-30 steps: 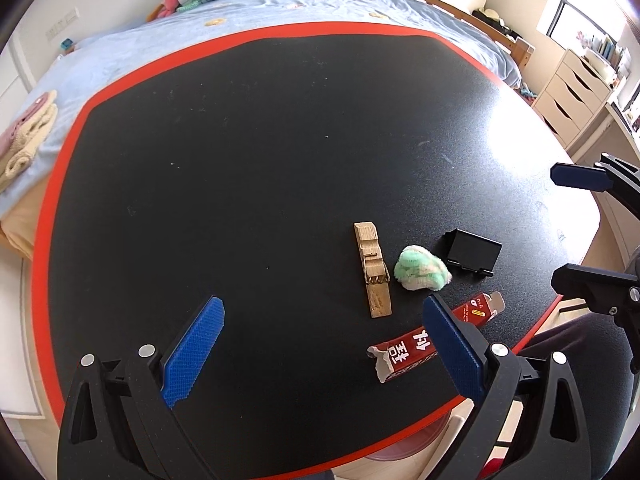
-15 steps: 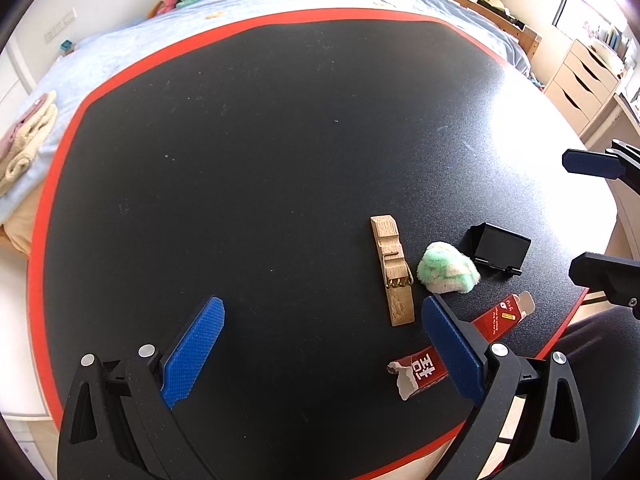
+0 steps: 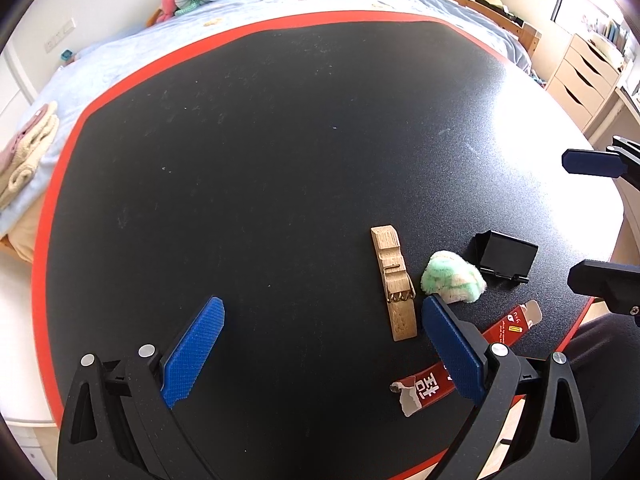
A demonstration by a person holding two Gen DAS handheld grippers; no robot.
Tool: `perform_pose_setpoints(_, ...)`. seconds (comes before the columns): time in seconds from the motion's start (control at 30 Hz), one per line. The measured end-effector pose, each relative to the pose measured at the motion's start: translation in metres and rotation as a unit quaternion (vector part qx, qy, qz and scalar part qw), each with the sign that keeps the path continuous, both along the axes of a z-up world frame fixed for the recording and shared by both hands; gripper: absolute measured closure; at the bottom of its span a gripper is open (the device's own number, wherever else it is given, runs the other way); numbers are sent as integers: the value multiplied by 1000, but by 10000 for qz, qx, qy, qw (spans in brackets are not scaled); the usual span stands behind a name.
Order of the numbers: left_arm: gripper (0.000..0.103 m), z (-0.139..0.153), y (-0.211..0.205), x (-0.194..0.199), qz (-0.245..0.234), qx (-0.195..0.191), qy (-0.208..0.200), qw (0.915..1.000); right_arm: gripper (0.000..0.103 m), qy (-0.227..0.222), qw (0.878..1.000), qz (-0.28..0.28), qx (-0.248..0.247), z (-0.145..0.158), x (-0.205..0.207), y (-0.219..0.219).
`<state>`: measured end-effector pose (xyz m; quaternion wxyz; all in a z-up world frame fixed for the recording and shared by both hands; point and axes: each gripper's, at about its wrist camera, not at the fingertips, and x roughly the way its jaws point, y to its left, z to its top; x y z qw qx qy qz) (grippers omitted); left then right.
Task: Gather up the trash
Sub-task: 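Move both open grippers back over the items on the table, then grasp the wooden clothespin with the left gripper while the right gripper grasps the black item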
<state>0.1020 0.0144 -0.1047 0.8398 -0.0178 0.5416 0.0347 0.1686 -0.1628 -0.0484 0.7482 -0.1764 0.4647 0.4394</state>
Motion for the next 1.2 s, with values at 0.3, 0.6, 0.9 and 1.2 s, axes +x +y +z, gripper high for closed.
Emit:
perform_pose_setpoints(0.3,25,4,-5,8,-98,10,-129,9999,4,38,10000,69,-36,-6,-1,7)
perform_pose_setpoints(0.6,61,9,-7,15,-129,19,-206,9997,4,42,9999,128,-83,-12,-1,14)
perform_pose_setpoints(0.9,90,10,-1,14,-140,-39,-207,9997,23,-29,9992,328,-229,-19,-1,26)
perform_pose_setpoints(1.2,90,9,3,11,-135,-108,-241,9996,47,-6,9969,673,-407,-30,-8,32)
